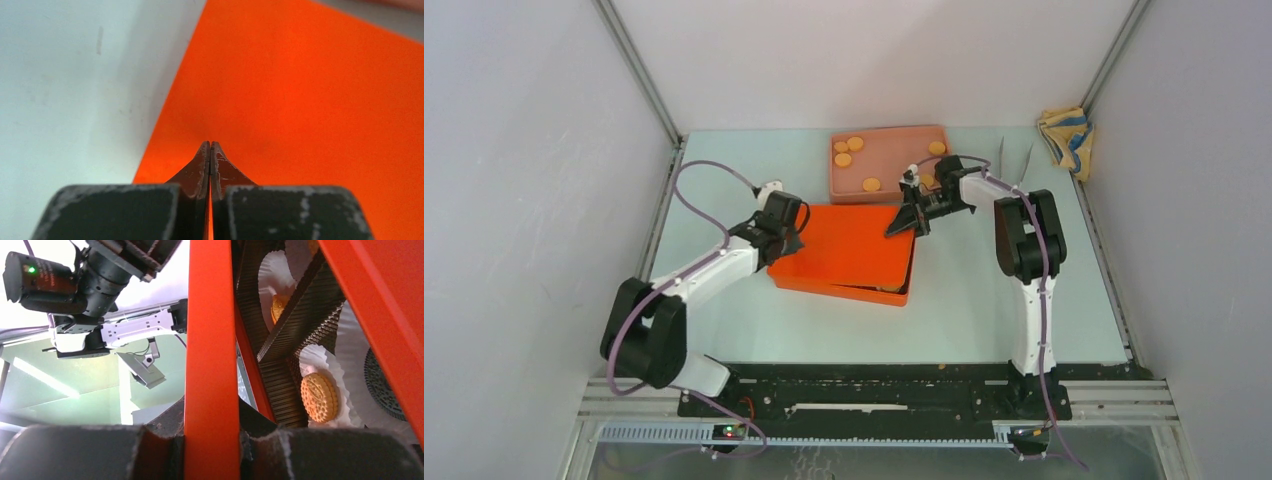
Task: Pack the cookies
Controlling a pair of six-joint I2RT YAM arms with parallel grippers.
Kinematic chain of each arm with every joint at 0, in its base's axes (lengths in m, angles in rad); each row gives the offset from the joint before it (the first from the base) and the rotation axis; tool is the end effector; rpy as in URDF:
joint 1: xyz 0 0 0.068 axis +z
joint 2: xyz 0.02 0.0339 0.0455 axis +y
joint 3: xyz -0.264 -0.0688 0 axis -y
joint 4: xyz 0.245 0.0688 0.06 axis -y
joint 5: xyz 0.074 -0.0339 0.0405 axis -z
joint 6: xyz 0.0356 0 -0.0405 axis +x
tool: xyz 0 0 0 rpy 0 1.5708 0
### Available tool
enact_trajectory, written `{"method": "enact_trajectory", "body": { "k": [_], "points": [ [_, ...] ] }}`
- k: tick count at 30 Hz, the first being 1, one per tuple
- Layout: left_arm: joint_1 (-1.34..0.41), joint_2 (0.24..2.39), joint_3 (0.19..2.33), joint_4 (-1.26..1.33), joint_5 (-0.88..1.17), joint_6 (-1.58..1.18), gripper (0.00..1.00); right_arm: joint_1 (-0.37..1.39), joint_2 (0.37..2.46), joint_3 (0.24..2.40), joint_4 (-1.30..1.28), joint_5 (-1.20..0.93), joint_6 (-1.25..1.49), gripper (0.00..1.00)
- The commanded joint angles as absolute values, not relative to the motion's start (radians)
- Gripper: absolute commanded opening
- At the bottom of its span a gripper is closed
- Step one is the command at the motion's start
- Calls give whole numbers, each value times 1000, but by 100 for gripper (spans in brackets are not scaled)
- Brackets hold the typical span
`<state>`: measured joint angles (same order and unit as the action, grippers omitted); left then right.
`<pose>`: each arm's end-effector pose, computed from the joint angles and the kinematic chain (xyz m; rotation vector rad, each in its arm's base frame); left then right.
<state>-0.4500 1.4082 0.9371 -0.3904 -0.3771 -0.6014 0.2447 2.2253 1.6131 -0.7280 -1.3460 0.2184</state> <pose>0.2691 -0.1155 0.2350 -0.3431 2.3293 -0.0488 0.4131 0.1389 0.1515 0.2488 -2.3559 -1.8930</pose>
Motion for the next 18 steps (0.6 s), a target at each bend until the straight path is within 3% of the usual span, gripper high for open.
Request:
{"method": "enact_trajectory", "body": {
  "k": [1,5,10,18],
  "points": [
    [-469,1483,881,-266,-280,-602,0,238,2235,1636,-816,-1340,146,0],
    [-487,1524,853,-207,-222,-624,0,221,2199,1603,-770,-1295,187,0],
    [-502,1552,836,-174,-185,-639,0,194,2145,1554,-724,-1198,247,27],
    [-512,1568,806,-135,-137,-658,0,130,1988,1476,-672,-1008,363,46]
  ]
}}
